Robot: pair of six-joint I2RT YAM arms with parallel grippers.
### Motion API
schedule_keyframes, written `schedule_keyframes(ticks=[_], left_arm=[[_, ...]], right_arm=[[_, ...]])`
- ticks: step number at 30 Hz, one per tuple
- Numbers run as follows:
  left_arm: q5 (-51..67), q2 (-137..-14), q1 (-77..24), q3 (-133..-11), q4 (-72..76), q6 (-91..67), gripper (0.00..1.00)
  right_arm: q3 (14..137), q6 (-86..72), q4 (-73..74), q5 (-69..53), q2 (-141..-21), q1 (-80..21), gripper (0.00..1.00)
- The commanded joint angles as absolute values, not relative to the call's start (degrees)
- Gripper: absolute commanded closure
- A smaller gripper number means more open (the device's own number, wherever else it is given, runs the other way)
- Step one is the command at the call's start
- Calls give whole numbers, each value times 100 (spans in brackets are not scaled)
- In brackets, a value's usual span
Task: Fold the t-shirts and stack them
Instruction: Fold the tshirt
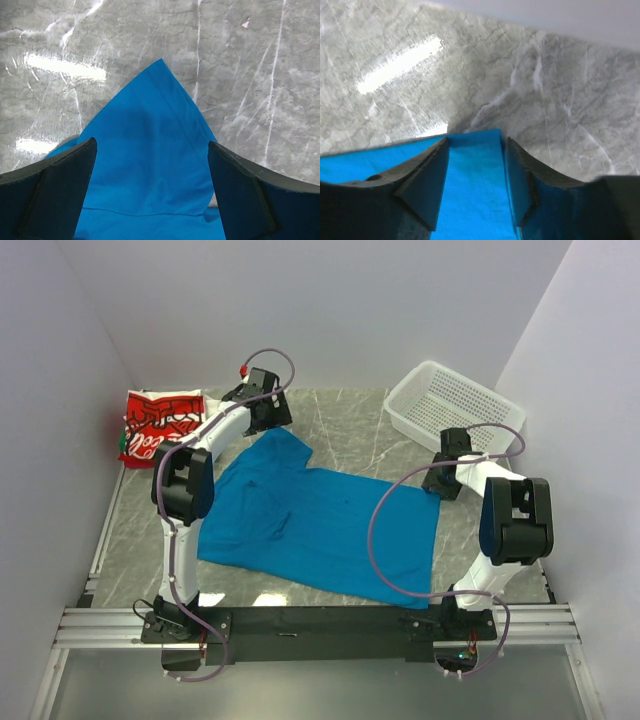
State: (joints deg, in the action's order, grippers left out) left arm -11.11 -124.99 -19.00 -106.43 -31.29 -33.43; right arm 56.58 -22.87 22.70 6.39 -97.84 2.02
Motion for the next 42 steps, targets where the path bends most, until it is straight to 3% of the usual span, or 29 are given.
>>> schedule_keyframes(ticks=[1, 15, 18, 32, 42], left_arm=[[-985, -12436, -1916, -11004, -3137, -3225, 1], [-1090, -13296, -1907, -11829, -3339, -3506, 3], [-1151, -13560, -1907, -11988, -3349, -3577, 4], [-1811, -14106, -1890, -12647, -3322, -3516, 9], [-1626, -14361, -1854, -12718, -3384, -3559, 24]], right_arm=[[5783, -2276, 1978, 694, -9949, 220, 46], [5502, -2312, 2162, 475, -9704, 176, 81], [5353, -2294, 2180, 448, -9589, 115, 85], [5212, -2259, 2267, 246, -9448, -141, 86], [5361, -2250, 2285, 114, -9589, -176, 86]])
